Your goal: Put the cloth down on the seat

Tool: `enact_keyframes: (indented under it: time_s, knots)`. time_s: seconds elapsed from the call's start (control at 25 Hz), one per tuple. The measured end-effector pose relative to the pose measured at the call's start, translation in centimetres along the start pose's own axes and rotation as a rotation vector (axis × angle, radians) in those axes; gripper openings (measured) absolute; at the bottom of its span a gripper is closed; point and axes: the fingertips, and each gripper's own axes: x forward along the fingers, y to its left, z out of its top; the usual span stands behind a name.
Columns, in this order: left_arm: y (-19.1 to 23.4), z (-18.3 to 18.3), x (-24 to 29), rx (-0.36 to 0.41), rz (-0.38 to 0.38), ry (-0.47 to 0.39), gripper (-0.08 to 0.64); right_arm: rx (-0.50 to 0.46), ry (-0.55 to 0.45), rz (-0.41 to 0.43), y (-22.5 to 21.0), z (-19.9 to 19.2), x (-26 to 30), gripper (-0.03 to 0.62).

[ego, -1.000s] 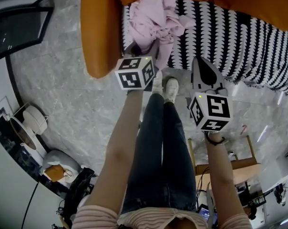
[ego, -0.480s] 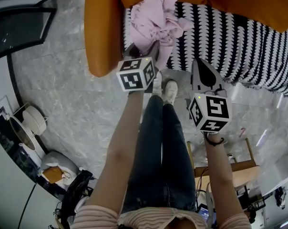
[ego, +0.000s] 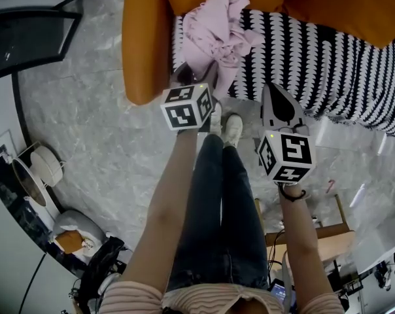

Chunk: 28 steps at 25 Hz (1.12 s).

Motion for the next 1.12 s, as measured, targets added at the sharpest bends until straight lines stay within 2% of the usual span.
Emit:
enact_keyframes:
  time_s: [0.4, 1.0, 1.12]
  knots:
    - [0.3, 1.3, -1.4, 0.014, 0.042, -0.008, 0.252, -0.016, -0.023, 0.011, 0.6, 2.0, -0.9, 0.008]
    - [-2.4, 5.5, -4.8, 0.074, -0.021, -0.09, 0.249, -0.047, -0.082, 0.035, 2.4, 5.1, -3.1, 0.008]
    - [-3.1, 6.9, -5.7, 0.088, -0.035, -0.124, 0.218, -0.049, -0.102, 0.034, 2.6, 6.1, -3.7, 0.008]
